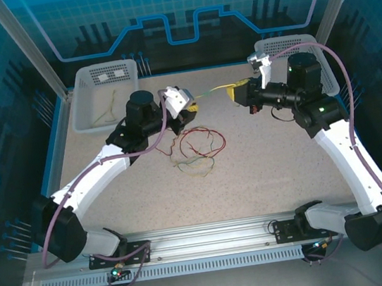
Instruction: Untangle the cables
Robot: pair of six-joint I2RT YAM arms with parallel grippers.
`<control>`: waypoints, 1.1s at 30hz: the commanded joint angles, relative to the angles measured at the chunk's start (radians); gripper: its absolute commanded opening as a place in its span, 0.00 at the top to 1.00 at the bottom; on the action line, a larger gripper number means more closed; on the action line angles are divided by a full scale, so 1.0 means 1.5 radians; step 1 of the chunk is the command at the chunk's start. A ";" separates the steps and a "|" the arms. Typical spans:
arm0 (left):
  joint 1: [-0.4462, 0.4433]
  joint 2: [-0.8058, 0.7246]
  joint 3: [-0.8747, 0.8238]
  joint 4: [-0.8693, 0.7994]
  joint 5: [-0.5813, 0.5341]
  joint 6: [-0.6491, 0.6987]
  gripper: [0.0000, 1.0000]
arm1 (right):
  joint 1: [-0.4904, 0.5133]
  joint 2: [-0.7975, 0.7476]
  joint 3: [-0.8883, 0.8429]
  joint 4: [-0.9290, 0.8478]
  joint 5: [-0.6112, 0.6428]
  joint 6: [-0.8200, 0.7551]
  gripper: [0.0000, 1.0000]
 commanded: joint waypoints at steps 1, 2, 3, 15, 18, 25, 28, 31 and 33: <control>-0.003 -0.021 0.014 0.039 0.001 -0.034 0.97 | 0.008 -0.008 0.004 -0.016 0.064 -0.019 1.00; -0.003 -0.025 0.010 0.047 0.016 -0.051 0.99 | 0.008 -0.005 0.003 -0.016 0.088 -0.015 1.00; -0.003 -0.027 0.007 0.055 0.035 -0.065 0.99 | 0.008 0.000 0.004 -0.018 0.108 -0.012 1.00; 0.021 0.008 -0.070 0.489 0.112 -0.421 1.00 | 0.043 0.092 -0.174 0.238 0.067 0.101 1.00; 0.042 0.046 -0.071 0.600 0.116 -0.518 1.00 | 0.064 0.122 -0.243 0.351 0.038 0.144 1.00; -0.001 0.040 -0.036 0.444 0.043 -0.389 1.00 | 0.136 0.169 -0.265 0.411 0.037 0.150 1.00; -0.002 0.034 -0.061 0.484 0.034 -0.395 1.00 | 0.146 0.174 -0.256 0.406 0.036 0.139 1.00; 0.000 0.022 -0.055 0.430 0.036 -0.378 1.00 | 0.135 0.152 -0.251 0.366 0.078 0.130 1.00; 0.000 0.012 -0.062 0.414 0.040 -0.367 1.00 | 0.119 0.130 -0.259 0.361 0.090 0.130 1.00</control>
